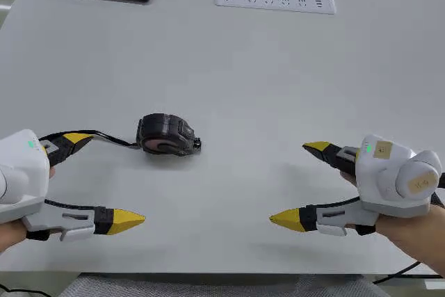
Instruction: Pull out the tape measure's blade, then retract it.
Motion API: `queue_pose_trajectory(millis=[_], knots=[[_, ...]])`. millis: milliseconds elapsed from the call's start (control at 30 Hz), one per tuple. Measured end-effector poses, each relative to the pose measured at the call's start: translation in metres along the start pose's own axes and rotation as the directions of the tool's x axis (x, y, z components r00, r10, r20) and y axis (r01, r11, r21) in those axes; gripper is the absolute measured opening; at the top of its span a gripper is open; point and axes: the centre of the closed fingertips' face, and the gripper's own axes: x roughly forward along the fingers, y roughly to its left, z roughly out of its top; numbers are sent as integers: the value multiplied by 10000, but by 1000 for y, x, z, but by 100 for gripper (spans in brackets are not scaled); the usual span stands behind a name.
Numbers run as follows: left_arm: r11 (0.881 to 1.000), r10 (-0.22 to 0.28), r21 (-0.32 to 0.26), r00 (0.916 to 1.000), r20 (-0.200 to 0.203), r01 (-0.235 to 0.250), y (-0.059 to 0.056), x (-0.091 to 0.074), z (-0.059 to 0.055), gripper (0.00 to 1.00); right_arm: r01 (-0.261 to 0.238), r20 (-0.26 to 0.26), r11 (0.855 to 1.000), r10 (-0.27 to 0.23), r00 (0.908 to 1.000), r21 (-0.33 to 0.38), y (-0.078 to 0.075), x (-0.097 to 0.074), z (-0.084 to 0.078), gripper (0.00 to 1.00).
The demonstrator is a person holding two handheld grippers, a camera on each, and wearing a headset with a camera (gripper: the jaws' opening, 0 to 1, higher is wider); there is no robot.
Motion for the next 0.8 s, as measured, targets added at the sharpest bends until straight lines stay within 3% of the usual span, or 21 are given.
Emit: queue_pose_trajectory(millis=[300, 800], knots=[[9999, 121, 30, 9999, -18, -121, 2, -3, -2, 91, -78, -190, 10000, 77, 9998, -56, 2, 1, -4, 76], [9997, -28, 261, 9999, -153, 32, 5, 1, 1, 91, -61, -130, 9998, 59, 9999, -183, -3, 4, -1, 77]])
